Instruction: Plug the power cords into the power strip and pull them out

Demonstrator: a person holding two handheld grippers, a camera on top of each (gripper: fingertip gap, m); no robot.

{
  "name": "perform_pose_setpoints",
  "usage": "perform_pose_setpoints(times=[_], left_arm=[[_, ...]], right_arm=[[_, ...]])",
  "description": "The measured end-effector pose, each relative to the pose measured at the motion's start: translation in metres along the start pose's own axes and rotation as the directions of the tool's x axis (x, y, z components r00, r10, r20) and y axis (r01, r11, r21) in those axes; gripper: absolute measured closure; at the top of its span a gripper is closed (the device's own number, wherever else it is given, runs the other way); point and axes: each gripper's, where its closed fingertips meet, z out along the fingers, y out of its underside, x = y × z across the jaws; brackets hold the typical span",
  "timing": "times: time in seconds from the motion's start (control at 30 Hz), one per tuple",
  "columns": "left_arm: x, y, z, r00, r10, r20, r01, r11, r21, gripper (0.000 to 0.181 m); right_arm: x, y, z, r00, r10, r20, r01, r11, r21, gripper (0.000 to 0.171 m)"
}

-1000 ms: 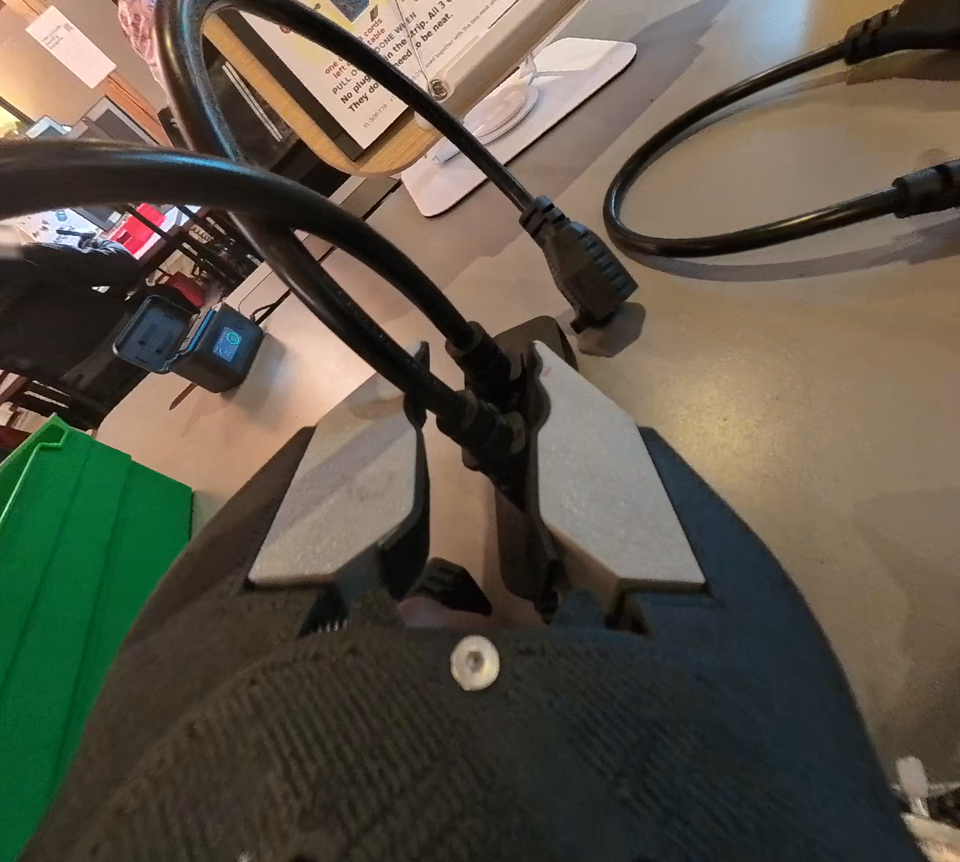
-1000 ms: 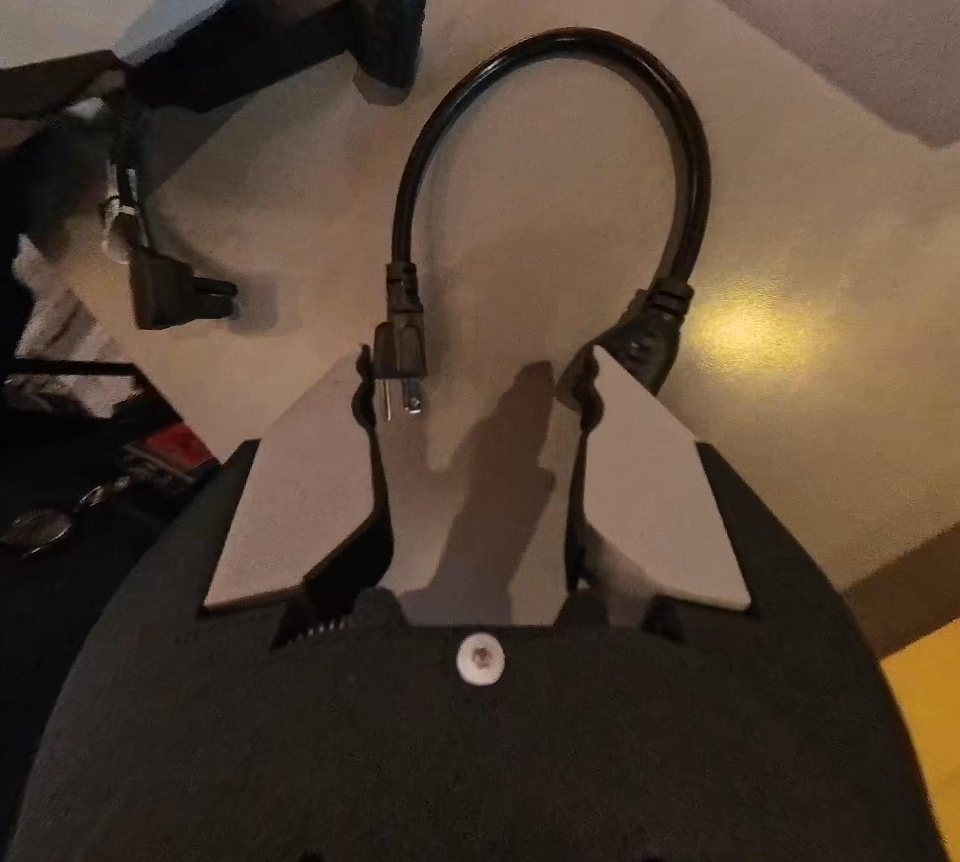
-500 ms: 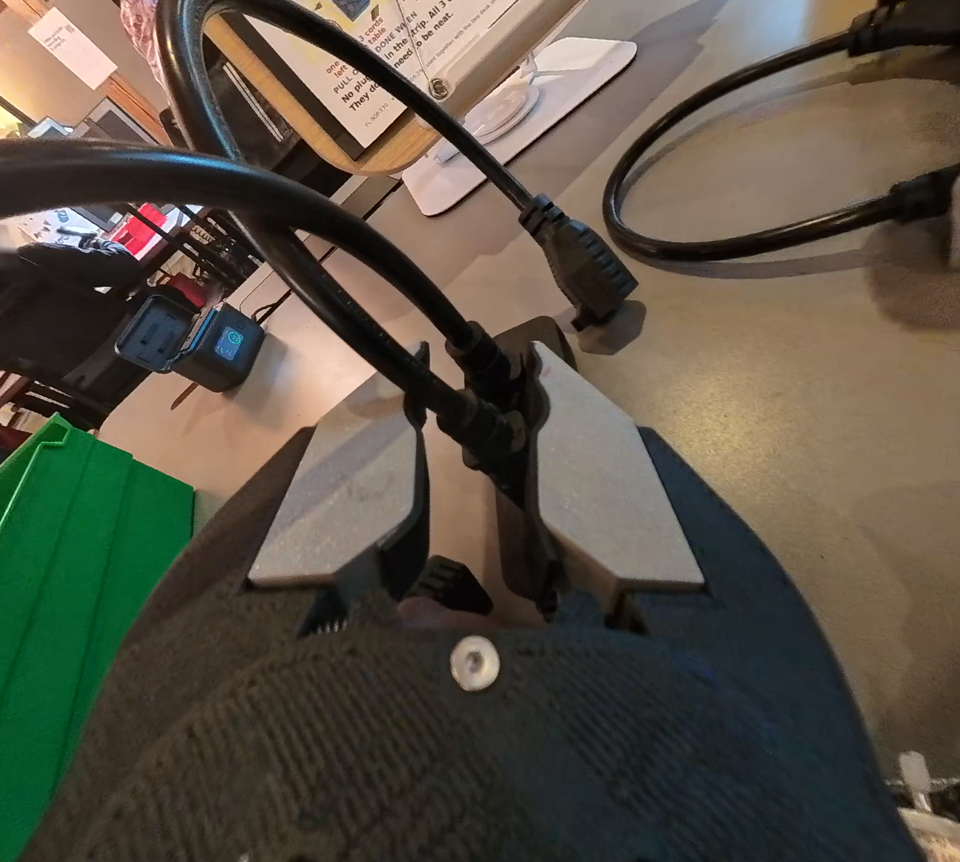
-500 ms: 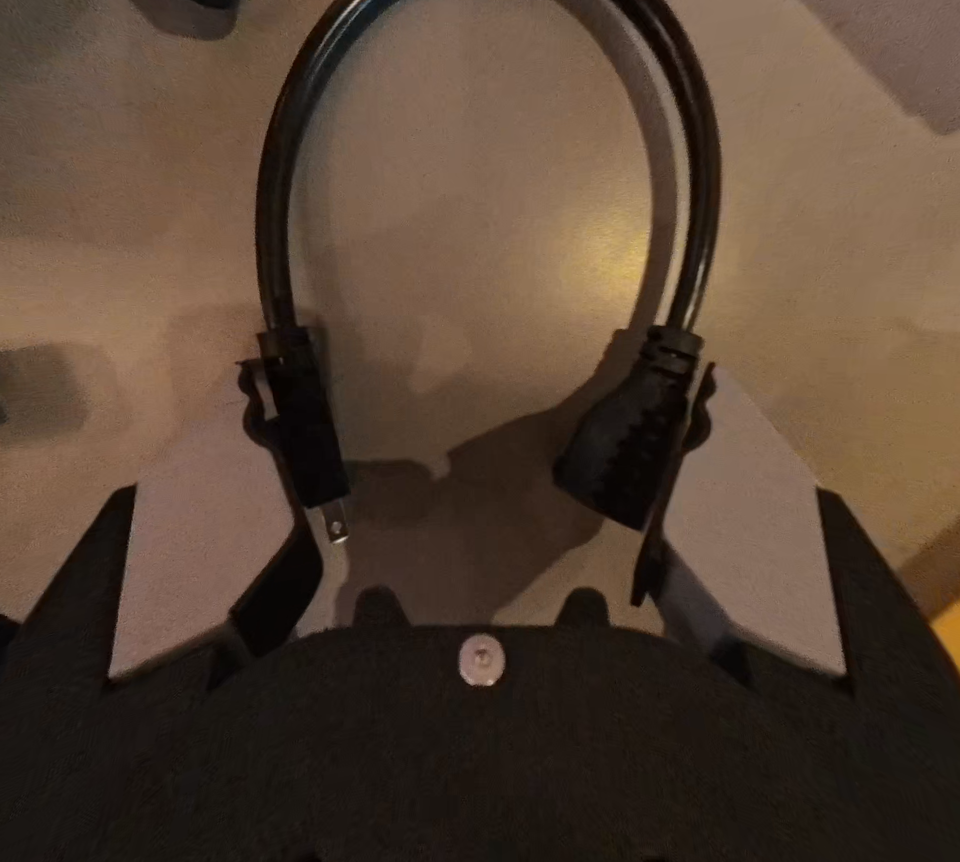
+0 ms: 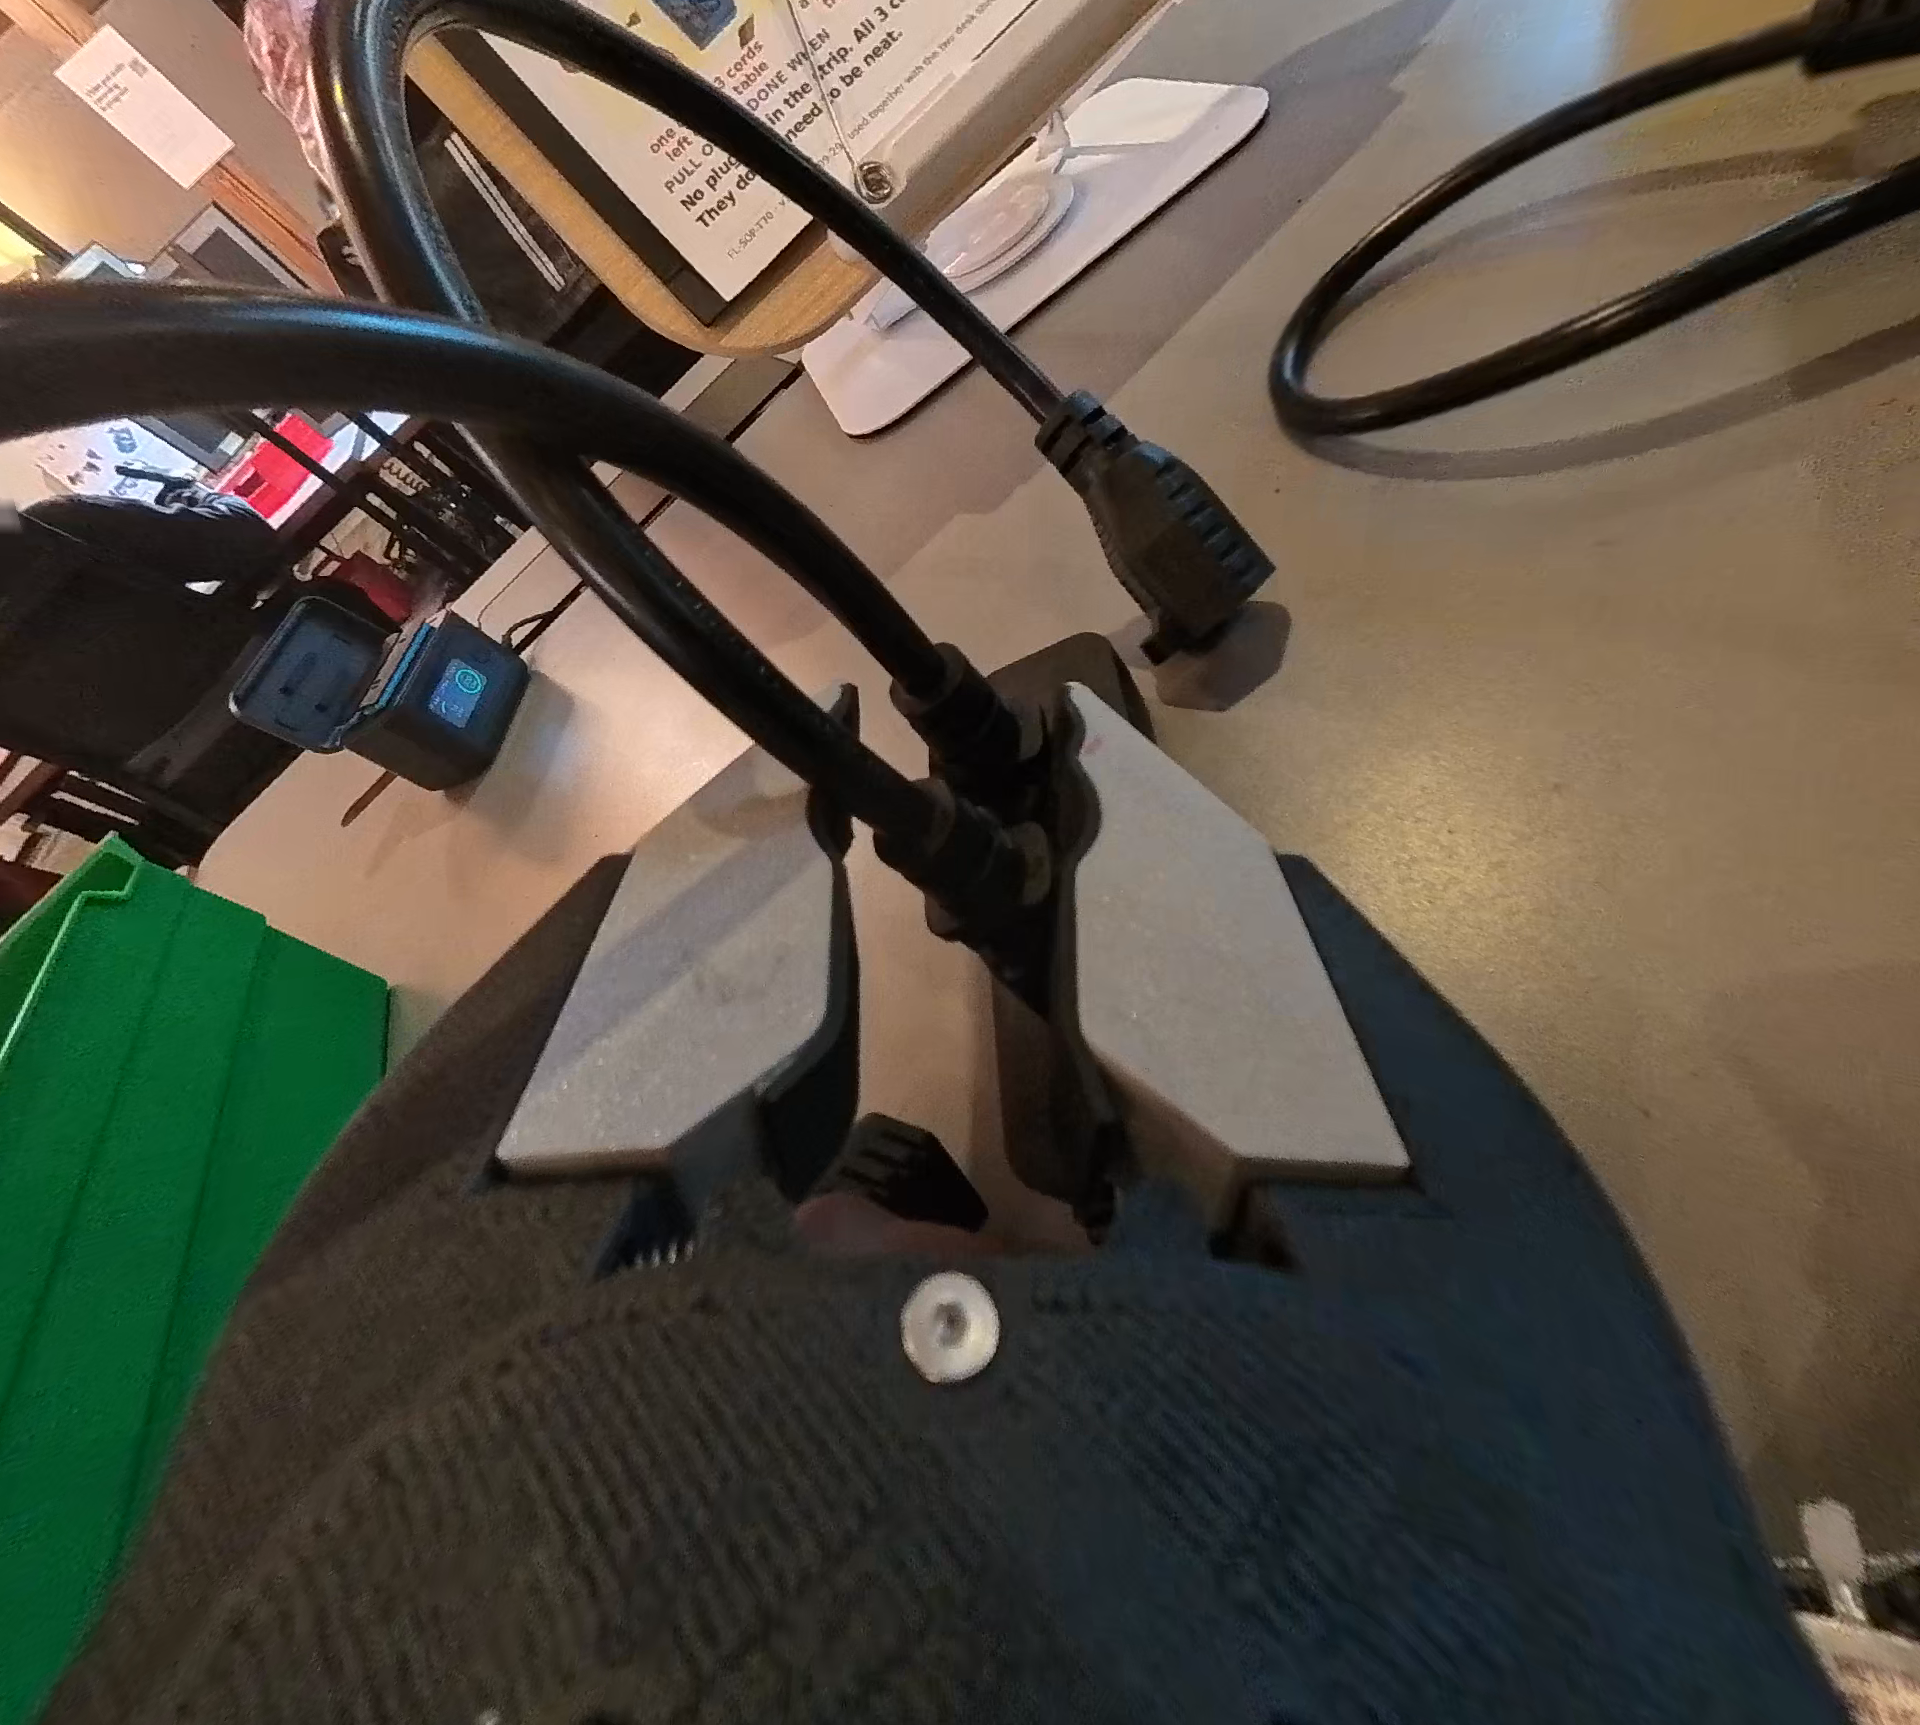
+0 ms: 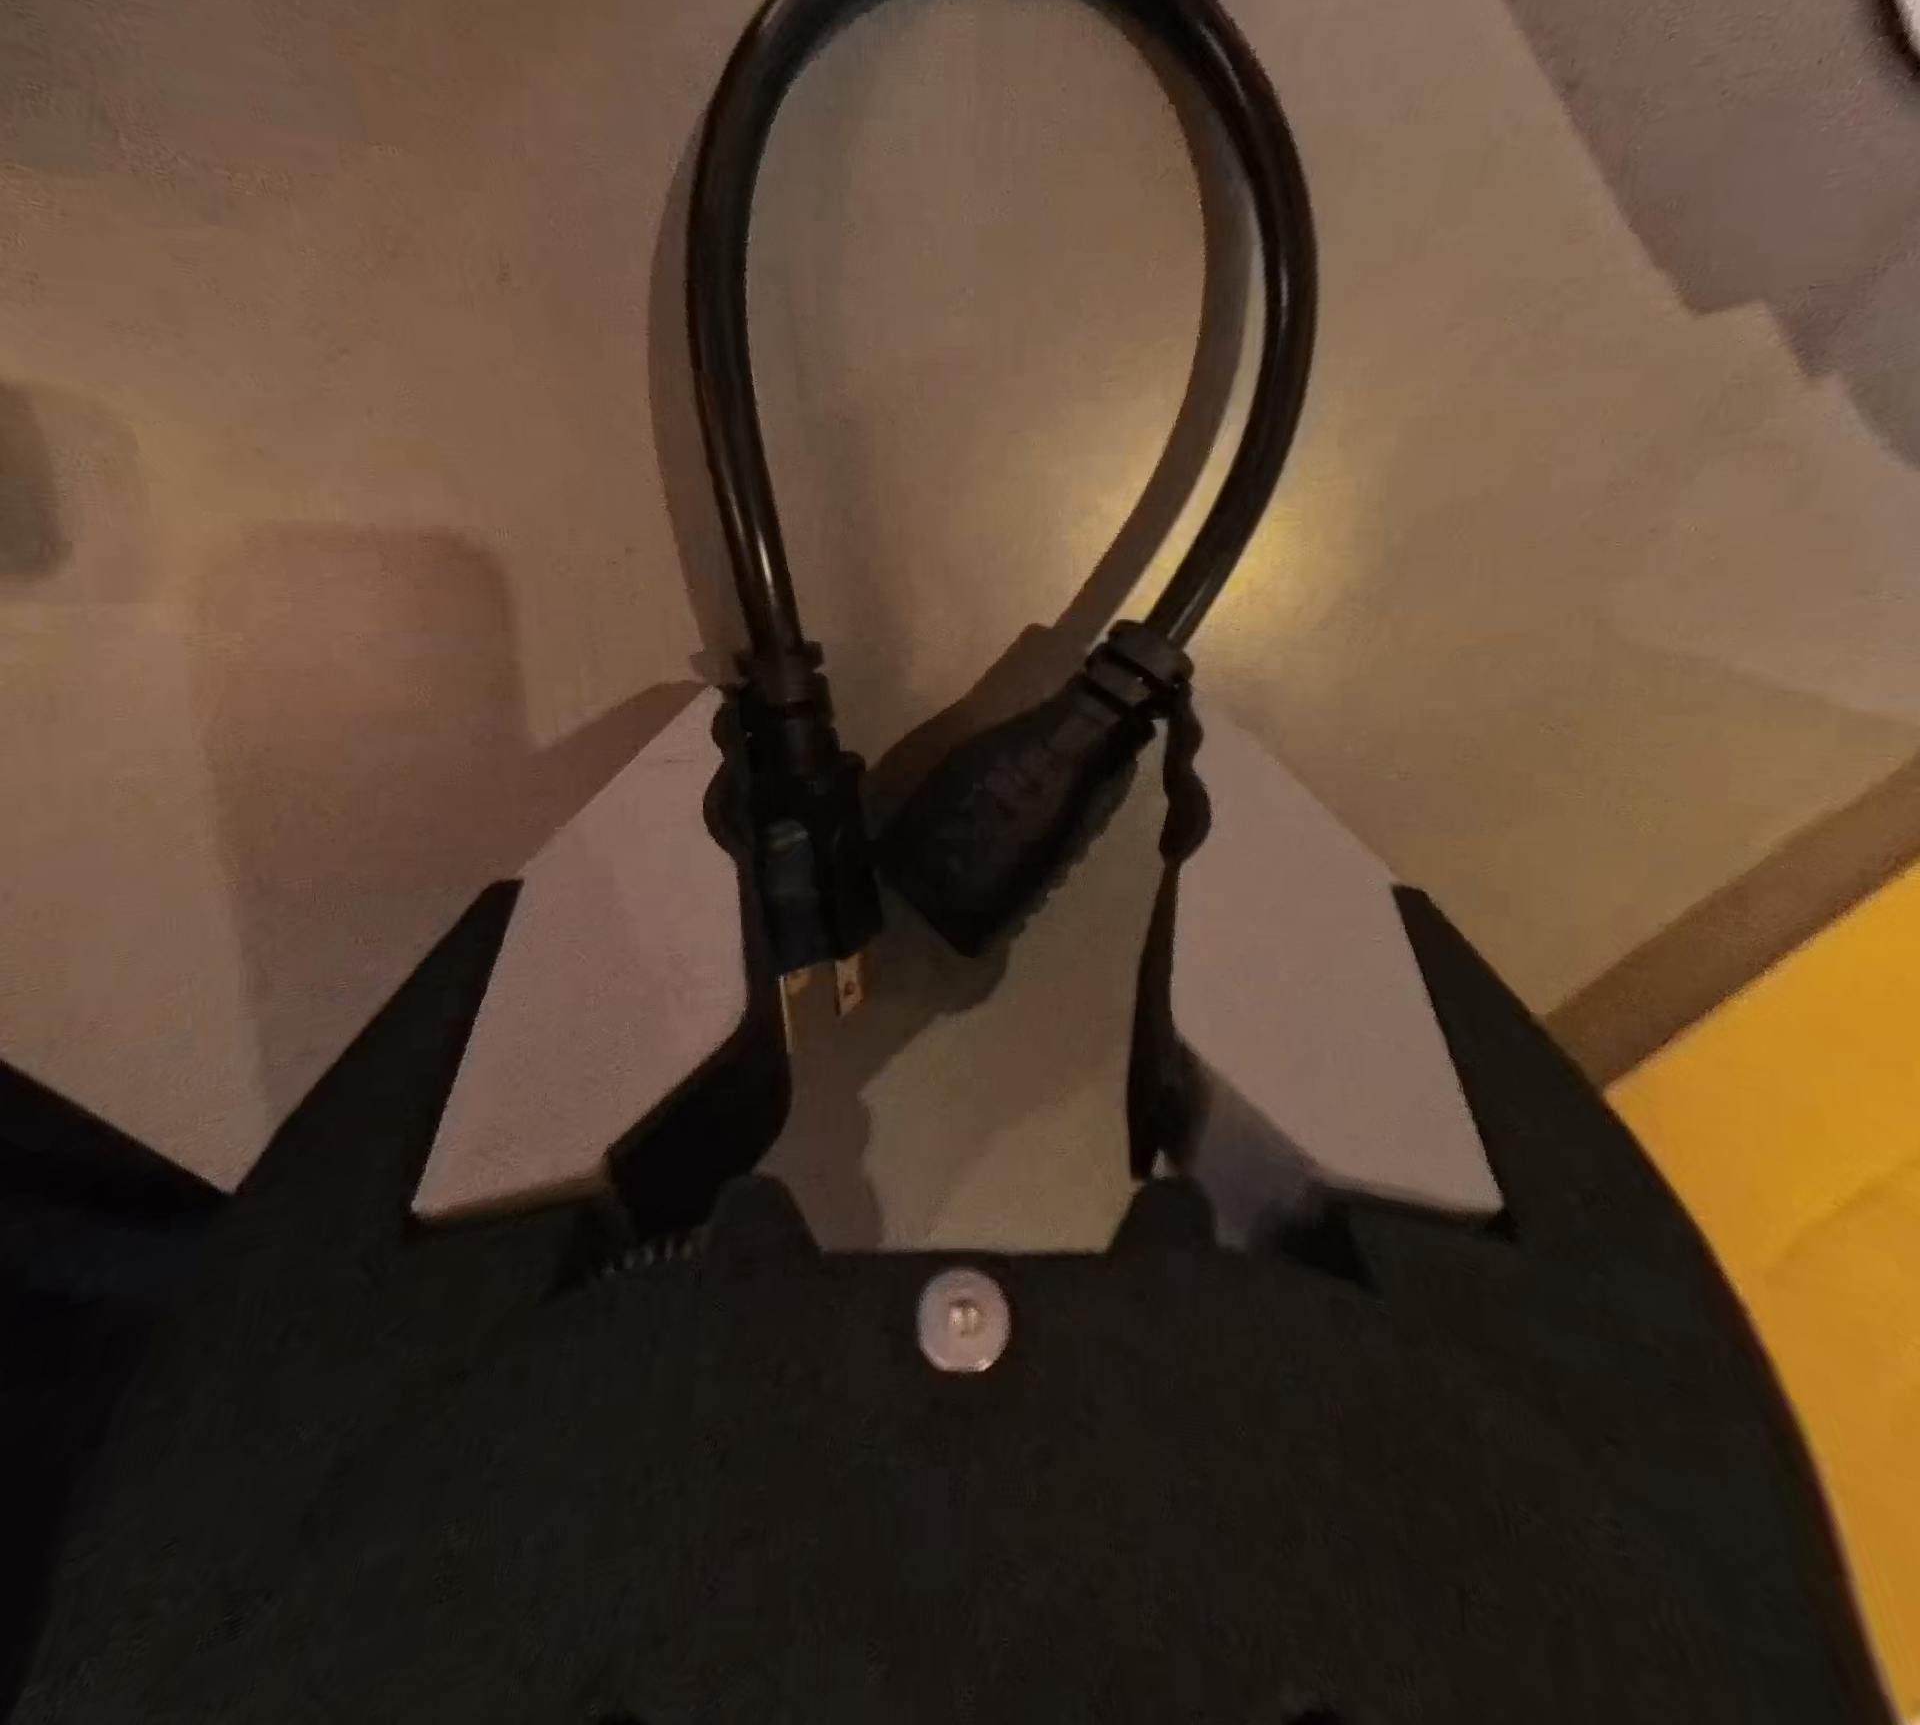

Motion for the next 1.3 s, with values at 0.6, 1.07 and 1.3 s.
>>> perform_pose_setpoints(times=[0.6,1.07,1.3], left_arm=[[0.001,-0.001,0.000,1.000,0.010,0.000,-0.010,1.000,0.007,0.147],[0.024,-0.007,-0.005,0.976,-0.006,-0.216,0.019,0.998,0.062,0.158],[0.049,-0.018,-0.010,0.806,0.015,-0.591,0.086,0.986,0.144,0.159]], right_arm=[[0.210,0.078,-0.201,0.850,0.335,-0.406,-0.217,0.925,0.311,0.089],[0.109,-0.004,-0.208,0.978,0.173,0.117,-0.205,0.689,0.695,0.095],[-0.027,-0.082,-0.108,0.872,-0.133,0.471,-0.229,0.740,0.633,0.088]])
